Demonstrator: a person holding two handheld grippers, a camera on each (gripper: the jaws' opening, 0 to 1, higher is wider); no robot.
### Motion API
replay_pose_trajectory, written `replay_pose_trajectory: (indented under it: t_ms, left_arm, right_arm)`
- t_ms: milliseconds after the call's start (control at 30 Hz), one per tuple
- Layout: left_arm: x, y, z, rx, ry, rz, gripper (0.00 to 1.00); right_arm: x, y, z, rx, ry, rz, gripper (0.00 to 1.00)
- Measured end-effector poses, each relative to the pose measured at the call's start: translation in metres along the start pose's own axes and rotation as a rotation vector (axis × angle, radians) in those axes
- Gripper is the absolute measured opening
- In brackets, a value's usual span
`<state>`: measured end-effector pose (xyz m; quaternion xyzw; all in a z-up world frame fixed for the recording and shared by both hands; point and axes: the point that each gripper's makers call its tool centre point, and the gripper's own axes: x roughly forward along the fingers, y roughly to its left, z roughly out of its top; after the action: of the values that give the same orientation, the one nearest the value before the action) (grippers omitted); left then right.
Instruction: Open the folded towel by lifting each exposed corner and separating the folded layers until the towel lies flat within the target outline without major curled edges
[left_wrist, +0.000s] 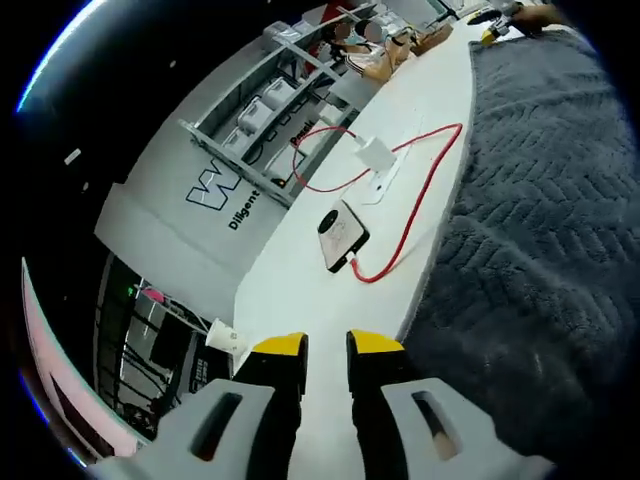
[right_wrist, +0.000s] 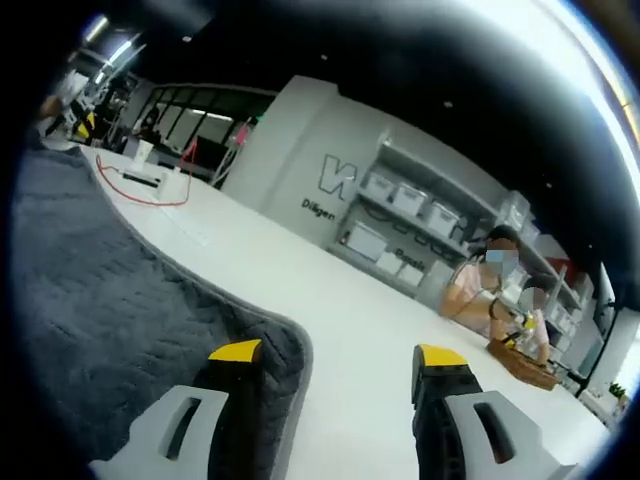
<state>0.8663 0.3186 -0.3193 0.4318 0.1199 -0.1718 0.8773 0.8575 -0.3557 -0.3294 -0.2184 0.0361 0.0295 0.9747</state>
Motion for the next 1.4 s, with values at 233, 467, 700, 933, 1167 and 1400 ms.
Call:
replay_pose_trajectory:
  t_ms: [233, 467, 700, 933, 1167, 1400]
  left_arm:
    - [-0.028, -0.007, 0.029, -0.065, -0.105, -0.014, 0.13]
    - [-0.059, -0.001, 0.049, -0.131, -0.187, -0.013, 0.17]
    - [-0.082, -0.007, 0.052, -0.263, -0.232, -0.032, 0.3]
    - [-0.11, -0.011, 0.066, -0.283, -0.318, 0.049, 0.53]
    - [-0.162, -0.032, 0.088, -0.443, -0.442, -0.012, 0.67]
    - [-0.203, -0.061, 0.097, -0.155, -0.389, -0.115, 0.72]
  right_arm:
    - [-0.027, 0.0, 0.033, 0.059, -0.058, -0.029, 0.66]
    - [-0.055, 0.013, 0.067, 0.116, -0.134, -0.008, 0.66]
    - [-0.096, 0.039, 0.095, 0.121, -0.216, 0.01, 0.68]
    - [-0.123, 0.053, 0.117, 0.163, -0.265, 0.032, 0.68]
    - [-0.178, 0.077, 0.135, 0.204, -0.341, 0.006, 0.7]
    - [-0.201, 0.085, 0.124, 0.151, -0.204, -0.076, 0.69]
